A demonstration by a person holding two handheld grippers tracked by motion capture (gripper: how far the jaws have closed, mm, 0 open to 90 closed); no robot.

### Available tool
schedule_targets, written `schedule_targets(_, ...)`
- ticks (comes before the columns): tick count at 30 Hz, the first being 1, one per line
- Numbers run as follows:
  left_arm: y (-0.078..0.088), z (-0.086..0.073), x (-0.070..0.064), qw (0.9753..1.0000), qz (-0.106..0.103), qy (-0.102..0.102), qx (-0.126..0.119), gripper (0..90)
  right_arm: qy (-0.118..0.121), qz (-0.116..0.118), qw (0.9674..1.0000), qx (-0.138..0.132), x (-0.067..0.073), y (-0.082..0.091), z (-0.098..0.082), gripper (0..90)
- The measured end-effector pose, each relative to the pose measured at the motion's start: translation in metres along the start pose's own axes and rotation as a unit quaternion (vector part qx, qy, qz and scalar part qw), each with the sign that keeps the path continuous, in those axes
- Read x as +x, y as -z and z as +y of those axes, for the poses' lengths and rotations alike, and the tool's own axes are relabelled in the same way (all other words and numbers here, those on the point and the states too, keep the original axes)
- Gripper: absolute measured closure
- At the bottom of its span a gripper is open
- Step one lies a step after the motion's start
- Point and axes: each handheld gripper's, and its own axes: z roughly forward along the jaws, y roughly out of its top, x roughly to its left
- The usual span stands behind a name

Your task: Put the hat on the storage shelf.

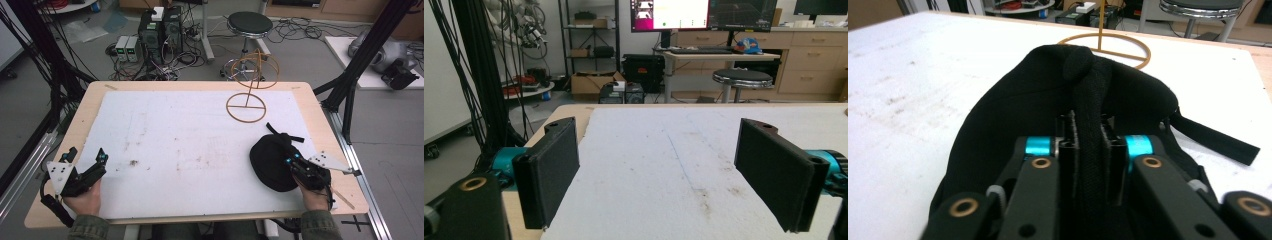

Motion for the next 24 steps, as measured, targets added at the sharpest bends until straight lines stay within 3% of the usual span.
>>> schedule_targets(4,0.0001,0.0000,-0.0002,1.0000,-0.001,0.000,-0.001,18.2,0.007,-0.007,0.9999,0.000,0.0014,-0.0006,0.0007,85.8)
schedule_targets(24,-0.0006,-0.0004,-0.0001,1.0000,-0.002,0.002,0.000,18.4,-0.013,-0.008,0.9998,-0.013,-0.0006,-0.0010,0.0001,85.7)
